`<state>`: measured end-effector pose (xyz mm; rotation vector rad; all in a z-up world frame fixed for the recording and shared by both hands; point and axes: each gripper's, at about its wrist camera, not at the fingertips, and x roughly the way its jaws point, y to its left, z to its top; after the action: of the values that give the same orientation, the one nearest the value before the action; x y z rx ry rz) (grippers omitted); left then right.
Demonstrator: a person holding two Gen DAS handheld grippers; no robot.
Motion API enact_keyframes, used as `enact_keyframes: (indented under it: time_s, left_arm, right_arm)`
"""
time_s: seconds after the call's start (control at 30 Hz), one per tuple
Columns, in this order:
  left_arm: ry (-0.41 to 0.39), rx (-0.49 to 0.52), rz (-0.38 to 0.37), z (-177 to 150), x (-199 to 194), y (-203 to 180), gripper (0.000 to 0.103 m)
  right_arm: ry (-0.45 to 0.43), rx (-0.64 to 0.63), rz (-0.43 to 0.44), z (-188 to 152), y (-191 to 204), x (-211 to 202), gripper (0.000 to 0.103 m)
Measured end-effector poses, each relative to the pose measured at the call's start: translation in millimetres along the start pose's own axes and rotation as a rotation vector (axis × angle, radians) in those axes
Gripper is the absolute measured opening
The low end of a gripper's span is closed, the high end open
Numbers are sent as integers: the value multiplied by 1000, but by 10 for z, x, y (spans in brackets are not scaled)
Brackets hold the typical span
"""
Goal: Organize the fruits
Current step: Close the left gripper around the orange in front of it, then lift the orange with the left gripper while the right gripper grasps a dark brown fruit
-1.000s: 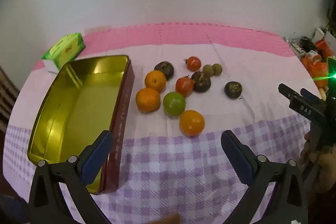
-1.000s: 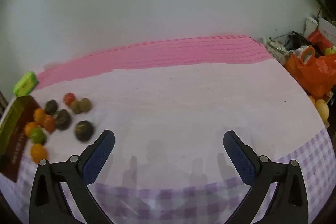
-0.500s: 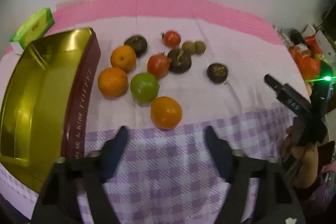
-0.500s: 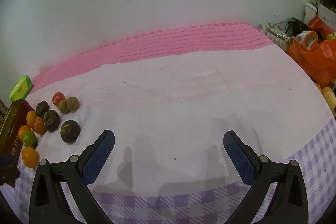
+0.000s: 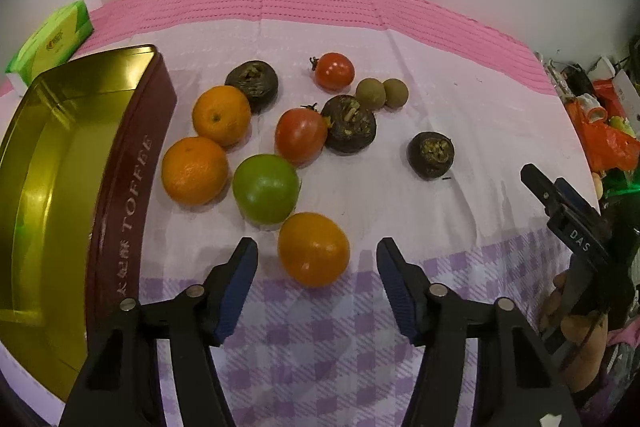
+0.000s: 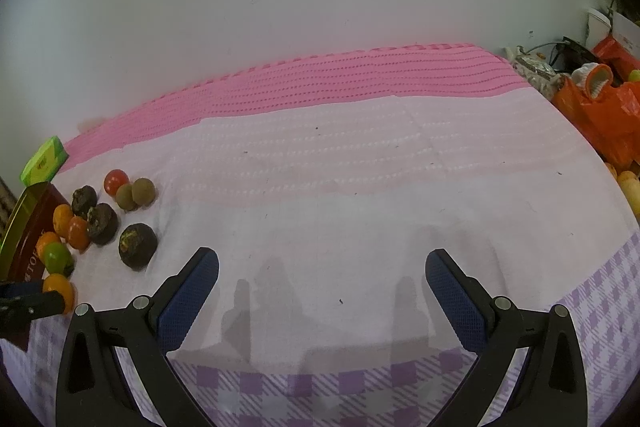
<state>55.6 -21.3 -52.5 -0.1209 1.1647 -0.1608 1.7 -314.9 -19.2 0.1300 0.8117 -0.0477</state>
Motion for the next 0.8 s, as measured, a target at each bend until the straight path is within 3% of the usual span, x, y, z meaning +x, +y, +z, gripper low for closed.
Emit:
enact_keyframes:
  time_s: [0.1,0.23,0.4,0.5,0.6,0.7,0.8]
  left_arm:
    - [19,16,16,-39,83,5,31]
    - [-11,75,28,-94,60,-66,30]
    - [-27,59,7,-158,-114,-74,30]
    - [-48,65,-5,-194,-293,-60,30]
    - [-70,73,-20,-206,-472,-43,30]
    - [-90,75,-33,-215,-629,11,30]
    - [-107,77,-38,-213,-756,23,30]
  right_arm:
    - [7,2,-3,9,-7,18,103]
    - [14,0,-4,14,-6,36,103]
    - [-5,-9,35,29,-14,18,101]
    - [-4,-55,90,-3,68,-12,86]
    - [2,-90,183,-9,209,-69,80]
    - [-5,-201,250,3,497,-136,70]
    - [22,-314,289,-5,820,-93,68]
